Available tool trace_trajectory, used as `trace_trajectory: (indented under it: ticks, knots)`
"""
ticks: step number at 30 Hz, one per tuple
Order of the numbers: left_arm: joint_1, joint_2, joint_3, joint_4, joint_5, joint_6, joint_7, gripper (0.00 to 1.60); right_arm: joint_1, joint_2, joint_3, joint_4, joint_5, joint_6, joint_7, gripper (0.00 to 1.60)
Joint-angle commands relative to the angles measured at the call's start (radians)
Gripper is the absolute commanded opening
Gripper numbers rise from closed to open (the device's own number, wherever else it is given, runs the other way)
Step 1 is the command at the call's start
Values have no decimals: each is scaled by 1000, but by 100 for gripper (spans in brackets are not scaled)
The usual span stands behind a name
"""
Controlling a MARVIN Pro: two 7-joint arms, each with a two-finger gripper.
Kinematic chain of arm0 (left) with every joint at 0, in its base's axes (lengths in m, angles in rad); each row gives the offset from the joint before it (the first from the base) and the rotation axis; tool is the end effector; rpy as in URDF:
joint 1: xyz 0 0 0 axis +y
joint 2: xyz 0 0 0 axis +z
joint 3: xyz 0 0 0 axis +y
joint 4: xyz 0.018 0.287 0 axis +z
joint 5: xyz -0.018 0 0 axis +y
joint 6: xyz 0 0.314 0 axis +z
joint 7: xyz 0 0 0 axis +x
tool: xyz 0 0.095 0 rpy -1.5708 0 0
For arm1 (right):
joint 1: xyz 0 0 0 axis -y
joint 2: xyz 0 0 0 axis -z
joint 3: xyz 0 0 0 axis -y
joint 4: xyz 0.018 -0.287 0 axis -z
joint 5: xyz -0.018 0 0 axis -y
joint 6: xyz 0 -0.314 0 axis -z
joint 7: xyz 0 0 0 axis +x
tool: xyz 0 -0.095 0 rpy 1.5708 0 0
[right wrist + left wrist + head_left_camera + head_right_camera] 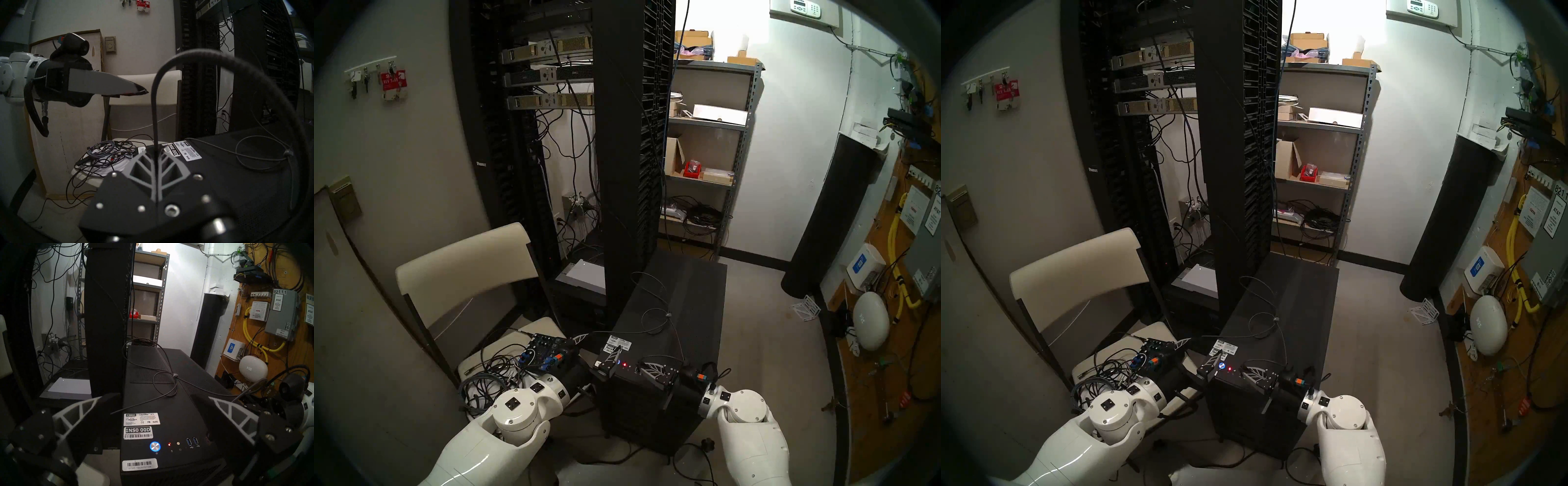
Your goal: Insert the cable into the workstation's USB slot
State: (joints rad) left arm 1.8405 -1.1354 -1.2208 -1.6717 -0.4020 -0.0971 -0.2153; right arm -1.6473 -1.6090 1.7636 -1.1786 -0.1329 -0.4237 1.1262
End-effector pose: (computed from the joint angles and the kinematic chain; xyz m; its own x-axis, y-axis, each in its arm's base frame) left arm 0.2998 -0.0397 -0.3856 0.2240 0.0101 0.9745 -0.5286 -0.8388 0.1302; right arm 0.3141 0.0374 -0.4572 0.0654 0.0872 0.9940 0.8354 -0.5495 -0.0067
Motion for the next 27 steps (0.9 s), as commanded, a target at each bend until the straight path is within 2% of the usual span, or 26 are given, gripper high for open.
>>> trace_trajectory:
  ticks: [1, 14, 27]
  knots:
    - [-8, -11, 6, -7, -2, -17, -8, 160, 42, -2, -1, 14, -5, -30, -16, 0]
    - [-3, -15, 10, -11, 22, -20, 3, 160, 70, 0, 0, 64, -25, -63, -40, 0]
    - [-2, -18, 12, -13, 27, -20, 5, 160, 90, 10, -6, 92, -55, -47, -45, 0]
